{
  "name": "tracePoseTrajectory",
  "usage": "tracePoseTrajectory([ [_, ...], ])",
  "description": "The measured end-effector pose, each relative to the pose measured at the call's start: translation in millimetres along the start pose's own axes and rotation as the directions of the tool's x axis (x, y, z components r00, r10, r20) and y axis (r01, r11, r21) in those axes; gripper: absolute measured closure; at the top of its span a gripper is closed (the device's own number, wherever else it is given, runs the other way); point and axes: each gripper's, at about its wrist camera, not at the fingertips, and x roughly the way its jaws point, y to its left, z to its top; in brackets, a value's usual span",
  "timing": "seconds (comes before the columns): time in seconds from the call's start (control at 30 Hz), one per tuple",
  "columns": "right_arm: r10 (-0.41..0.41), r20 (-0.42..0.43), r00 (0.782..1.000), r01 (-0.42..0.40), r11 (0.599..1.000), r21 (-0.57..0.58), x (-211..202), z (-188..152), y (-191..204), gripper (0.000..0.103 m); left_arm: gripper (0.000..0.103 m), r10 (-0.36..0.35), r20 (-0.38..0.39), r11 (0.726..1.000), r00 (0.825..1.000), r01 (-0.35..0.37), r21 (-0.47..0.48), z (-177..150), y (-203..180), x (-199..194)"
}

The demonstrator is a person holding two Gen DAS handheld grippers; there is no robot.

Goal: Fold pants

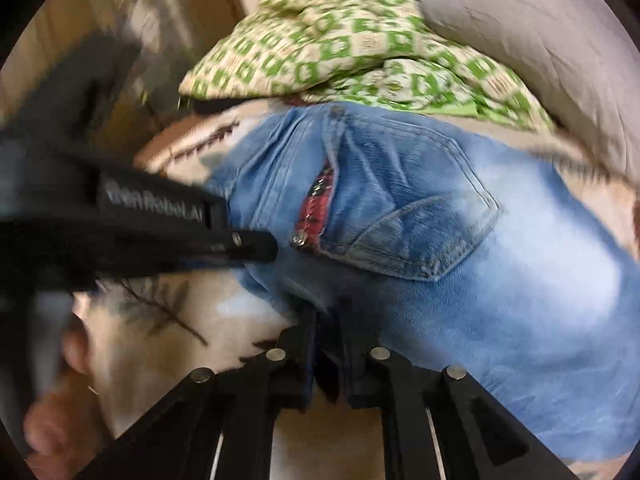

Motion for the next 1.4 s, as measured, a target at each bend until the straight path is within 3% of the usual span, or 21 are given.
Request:
tracePoseTrajectory([
  [0.07, 0.036, 0.027, 0.999, -0.037, 0.998, 0.047, -22.4, -5.0, -4.2, 0.079, 0.087, 0.005, 0.043, 0.999, 0.999, -0.006, 0.034, -4.6, -6.6, -12.4],
  [0.1, 0.056, 0.056, 0.997, -0.059, 0.996, 0.063, -42.1, -6.0, -10.5, 0.072, 0.08, 0.013, 0.069, 0.999, 0.998, -0.017, 0.05, -7.0, -9.5, -19.1],
  [0.17, 0.073, 0.102, 0.992, -0.082, 0.992, 0.093, -72.3, -9.4, -20.5, 0.024, 0.066, 0.017, 0.106, 0.996, 0.994, -0.026, 0.086, -12.3, -16.1, -27.6],
  [0.3, 0.059, 0.17, 0.984, -0.087, 0.983, 0.162, -140.8, -16.9, -54.5, 0.021, 0.034, 0.023, 0.212, 0.98, 0.977, -0.064, 0.189, -31.3, -33.6, -49.0],
  [0.37, 0.026, 0.21, 0.977, -0.074, 0.972, 0.223, -174.3, -15.6, -85.2, 0.021, 0.028, 0.028, 0.27, 0.966, 0.962, -0.096, 0.241, -43.2, -42.5, -60.0],
  [0.5, -0.035, 0.275, 0.961, -0.056, 0.946, 0.319, -216.8, -22.2, -147.3, 0.021, 0.026, -0.039, 0.333, 0.957, 0.942, -0.06, 0.284, -59.8, -48.9, -73.2],
  [0.63, -0.013, 0.323, 0.946, -0.146, 0.876, 0.461, -241.5, -45.1, -206.8, 0.021, 0.026, -0.15, 0.29, 0.918, 0.945, 0.024, 0.396, -78.3, -84.9, -76.4],
  [0.8, -0.085, 0.291, 0.953, -0.118, 0.78, 0.614, -270.8, -69.0, -258.8, 0.022, 0.026, -0.26, 0.163, 0.826, 0.952, 0.132, 0.548, -122.3, -162.1, -63.1],
  [0.87, -0.158, 0.267, 0.951, -0.057, 0.758, 0.65, -284.5, -76.3, -272.1, 0.022, 0.026, -0.282, 0.1, 0.766, 0.954, 0.162, 0.622, -144.6, -200.6, -50.1],
  [1.03, -0.182, 0.198, 0.963, -0.008, 0.715, 0.699, -302.7, -95.6, -309.5, 0.022, 0.026, -0.253, 0.008, 0.626, 0.968, 0.157, 0.764, -198.8, -278.7, -15.9],
  [1.13, -0.209, 0.179, 0.961, 0.003, 0.658, 0.753, -307.3, -115.6, -329.5, 0.022, 0.026, -0.214, -0.038, 0.544, 0.976, 0.152, 0.826, -225.2, -314.0, 4.4],
  [1.27, -0.125, 0.163, 0.979, -0.061, 0.58, 0.813, -287.7, -135.5, -354.7, 0.029, 0.026, -0.136, -0.042, 0.419, 0.99, 0.096, 0.903, -256.2, -356.9, 36.9],
  [1.33, -0.039, 0.182, 0.982, -0.133, 0.537, 0.833, -272.2, -137.8, -364.6, 0.037, 0.026, -0.101, -0.047, 0.384, 0.994, 0.083, 0.92, -263.6, -371.0, 52.3],
  [1.4, -0.04, 0.132, 0.99, -0.091, 0.533, 0.841, -259.9, -132.2, -373.2, 0.04, 0.027, -0.087, -0.041, 0.375, 0.995, 0.071, 0.924, -265.3, -383.9, 63.7],
])
